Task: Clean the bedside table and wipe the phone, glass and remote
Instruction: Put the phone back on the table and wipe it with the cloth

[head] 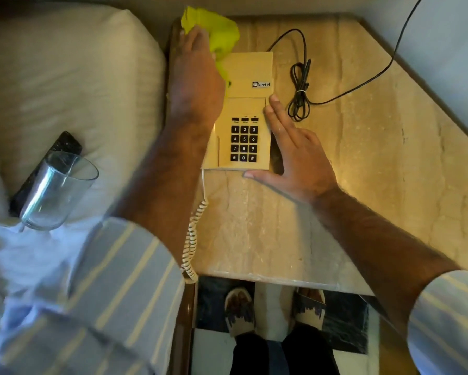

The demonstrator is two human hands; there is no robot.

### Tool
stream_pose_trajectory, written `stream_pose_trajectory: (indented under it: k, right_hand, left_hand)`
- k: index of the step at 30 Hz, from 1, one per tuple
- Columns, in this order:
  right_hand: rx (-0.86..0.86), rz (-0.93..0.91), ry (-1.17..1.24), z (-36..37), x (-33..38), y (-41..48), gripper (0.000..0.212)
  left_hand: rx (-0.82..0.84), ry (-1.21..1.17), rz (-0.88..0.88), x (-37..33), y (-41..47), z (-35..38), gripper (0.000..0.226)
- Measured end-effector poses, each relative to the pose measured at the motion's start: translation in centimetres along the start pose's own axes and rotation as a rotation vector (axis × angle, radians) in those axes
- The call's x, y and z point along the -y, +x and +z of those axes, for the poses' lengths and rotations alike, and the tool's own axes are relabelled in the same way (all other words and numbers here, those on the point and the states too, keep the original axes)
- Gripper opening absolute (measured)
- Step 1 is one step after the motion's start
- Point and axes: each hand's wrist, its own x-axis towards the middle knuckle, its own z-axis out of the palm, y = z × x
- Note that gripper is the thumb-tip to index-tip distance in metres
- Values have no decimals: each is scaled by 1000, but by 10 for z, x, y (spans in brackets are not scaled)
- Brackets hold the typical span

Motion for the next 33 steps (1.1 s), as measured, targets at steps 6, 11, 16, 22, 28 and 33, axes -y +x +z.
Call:
stream_pose_trajectory:
  k: [6, 11, 16, 22, 28, 33]
  right_hand:
    - [-18, -11, -24, 1, 0, 0, 122]
    - [-18, -7, -34, -5, 6, -1, 120]
    - [-33, 51, 79, -18, 15, -29, 95]
    - [33, 353, -256, -12, 16, -130, 83]
    - [3, 367, -301, -5, 16, -135, 83]
    - [-22, 349, -316, -6, 17, -137, 82]
  left_hand:
    - [49, 4, -28, -11, 0, 0, 46]
    - [99, 194, 191, -8, -116, 2, 54]
    - [112, -200, -30, -18, -223, 1, 55]
    - [406, -58, -96, -12, -255, 38, 62]
    - [118, -158, -55, 9, -230, -4, 49]
    - [-320, 36, -213, 81, -201, -62, 52]
